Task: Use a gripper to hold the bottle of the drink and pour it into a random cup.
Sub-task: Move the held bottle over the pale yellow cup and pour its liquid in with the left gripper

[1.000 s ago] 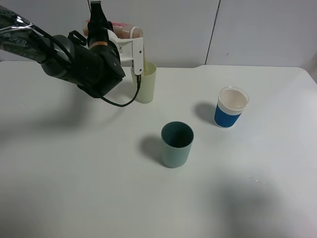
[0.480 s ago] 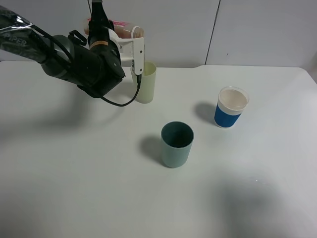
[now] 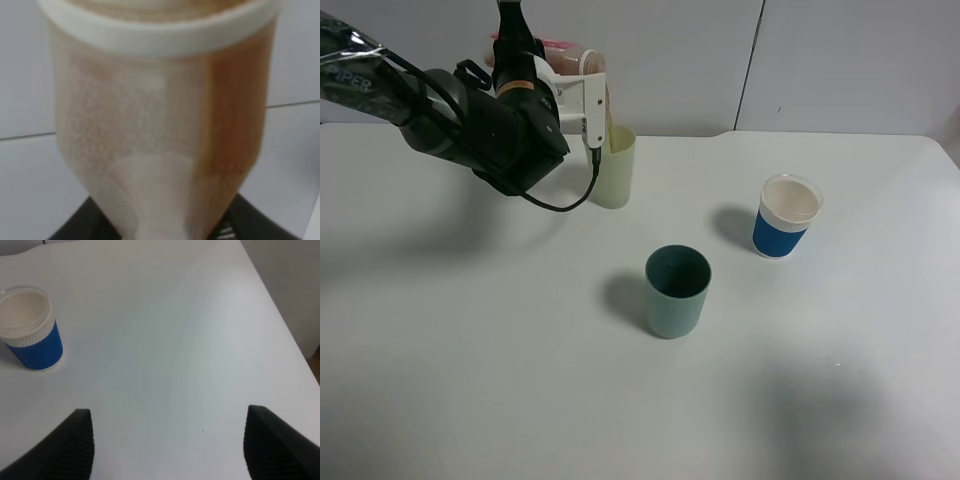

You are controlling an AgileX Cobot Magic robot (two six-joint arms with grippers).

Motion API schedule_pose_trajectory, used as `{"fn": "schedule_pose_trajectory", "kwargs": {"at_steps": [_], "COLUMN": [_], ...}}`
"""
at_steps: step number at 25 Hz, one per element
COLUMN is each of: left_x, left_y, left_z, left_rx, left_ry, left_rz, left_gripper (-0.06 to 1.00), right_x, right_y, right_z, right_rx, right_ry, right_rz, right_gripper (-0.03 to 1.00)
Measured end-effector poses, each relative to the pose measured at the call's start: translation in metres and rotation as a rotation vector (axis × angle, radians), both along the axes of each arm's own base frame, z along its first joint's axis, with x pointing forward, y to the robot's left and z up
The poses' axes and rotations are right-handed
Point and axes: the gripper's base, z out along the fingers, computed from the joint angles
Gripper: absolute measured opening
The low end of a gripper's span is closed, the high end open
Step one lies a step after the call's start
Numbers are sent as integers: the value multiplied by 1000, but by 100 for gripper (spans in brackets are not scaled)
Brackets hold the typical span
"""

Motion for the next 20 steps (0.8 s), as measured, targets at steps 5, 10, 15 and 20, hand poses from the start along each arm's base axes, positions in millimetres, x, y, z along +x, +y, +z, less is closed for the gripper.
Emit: {"fn": "schedule_pose_trajectory", "kwargs": {"at_steps": [5, 10, 15, 20], "left_x": [0, 0, -1, -3], "left_y": [0, -1, 0, 4], "left_z": [1, 1, -1, -5], "left_rx": [4, 11, 27, 40], "left_ry": [-7, -13, -12, 1], "left_rz": [1, -8, -16, -10], "left_gripper": [36, 36, 36, 36], "right_x": [0, 0, 0, 0], "right_y": [0, 0, 0, 0], "right_z": [0, 0, 0, 0], "right_rx": [0, 0, 0, 0], "right_ry": [0, 0, 0, 0], "right_rz": [0, 0, 0, 0], "right_gripper": [63, 63, 63, 63]}}
